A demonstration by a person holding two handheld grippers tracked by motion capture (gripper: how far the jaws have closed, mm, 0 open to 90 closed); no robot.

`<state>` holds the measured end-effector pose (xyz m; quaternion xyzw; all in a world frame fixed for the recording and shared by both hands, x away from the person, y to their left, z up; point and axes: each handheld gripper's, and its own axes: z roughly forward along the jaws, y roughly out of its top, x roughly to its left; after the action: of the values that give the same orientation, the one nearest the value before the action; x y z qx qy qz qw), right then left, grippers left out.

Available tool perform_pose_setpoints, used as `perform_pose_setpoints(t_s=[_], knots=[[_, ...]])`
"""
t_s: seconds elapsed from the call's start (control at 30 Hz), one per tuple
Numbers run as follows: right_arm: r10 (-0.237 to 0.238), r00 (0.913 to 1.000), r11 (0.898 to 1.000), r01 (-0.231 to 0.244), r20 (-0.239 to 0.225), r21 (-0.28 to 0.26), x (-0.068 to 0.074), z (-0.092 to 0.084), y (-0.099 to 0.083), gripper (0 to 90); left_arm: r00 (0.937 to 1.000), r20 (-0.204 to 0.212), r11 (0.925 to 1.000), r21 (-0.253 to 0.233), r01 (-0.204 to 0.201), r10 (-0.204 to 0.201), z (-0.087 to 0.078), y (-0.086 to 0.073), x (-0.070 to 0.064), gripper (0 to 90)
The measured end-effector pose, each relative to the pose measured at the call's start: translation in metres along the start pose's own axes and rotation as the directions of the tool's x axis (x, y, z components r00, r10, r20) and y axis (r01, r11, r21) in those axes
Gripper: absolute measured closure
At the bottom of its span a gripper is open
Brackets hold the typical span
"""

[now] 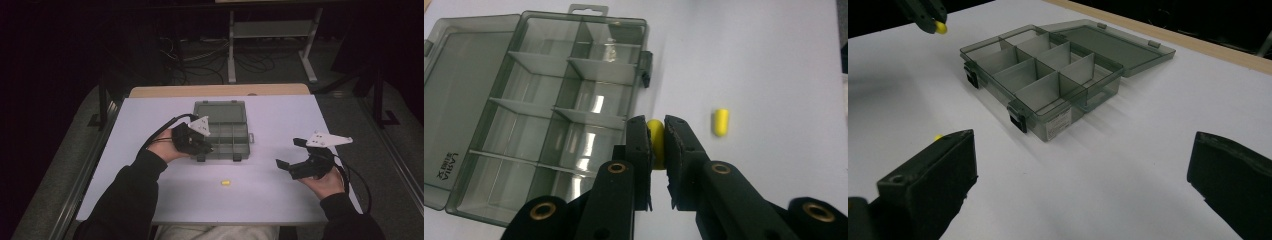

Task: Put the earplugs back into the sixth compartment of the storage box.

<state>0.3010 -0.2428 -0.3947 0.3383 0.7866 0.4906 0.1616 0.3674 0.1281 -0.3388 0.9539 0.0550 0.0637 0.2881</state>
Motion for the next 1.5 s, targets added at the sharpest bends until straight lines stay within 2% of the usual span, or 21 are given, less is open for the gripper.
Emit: perform_pose_setpoints(t_s=[0.1,0.33,0.47,0.67,0.83,1.13,1.43,1.5], knots=[[0.002,1.0,1.0,-0.002,-0.002,-0.002,0.0,0.0,0.0,0.0,0.9998,0.001,0.9998,-0.008,0.019,-0.019,0.003,-0.002,0.007,81.6],[0.0,1.0,1.0,0.0,-0.004,0.005,0.0,0.001,0.0,0.0,0.9973,-0.03,0.9978,-0.004,0.066,-0.066,0.008,-0.009,0.028,81.9],[-0.001,1.0,1.0,0.001,-0.005,0.005,0.0,0.002,0.0,0.0,0.9956,-0.024,0.9957,-0.021,0.09,-0.09,0.01,-0.011,0.035,81.9],[0.004,1.0,1.0,-0.004,-0.002,0.004,-0.001,0.001,0.0,0.0,0.9937,-0.021,0.9939,-0.015,0.11,-0.11,0.02,-0.014,0.042,82.0],[-0.001,1.0,1.0,0.001,-0.004,0.003,-0.001,0.001,0.0,0.0,0.9923,-0.017,0.9921,-0.028,0.122,-0.123,0.03,-0.015,0.047,82.1],[0.001,1.0,1.0,-0.001,-0.006,-0.002,0.0,0.001,0.001,0.0,0.9925,0.0,0.9925,-0.001,0.122,-0.122,0.053,-0.018,0.049,82.1],[-0.001,0.9999,1.0,0.001,-0.011,0.004,0.0,0.002,0.001,0.0,0.9902,0.005,0.9902,-0.006,0.14,-0.14,0.058,-0.027,0.052,81.4],[-0.001,0.9999,1.0,0.001,-0.01,0.004,0.0,0.002,0.001,0.0,0.9899,0.012,0.9899,-0.006,0.141,-0.141,0.058,-0.028,0.051,77.4]])
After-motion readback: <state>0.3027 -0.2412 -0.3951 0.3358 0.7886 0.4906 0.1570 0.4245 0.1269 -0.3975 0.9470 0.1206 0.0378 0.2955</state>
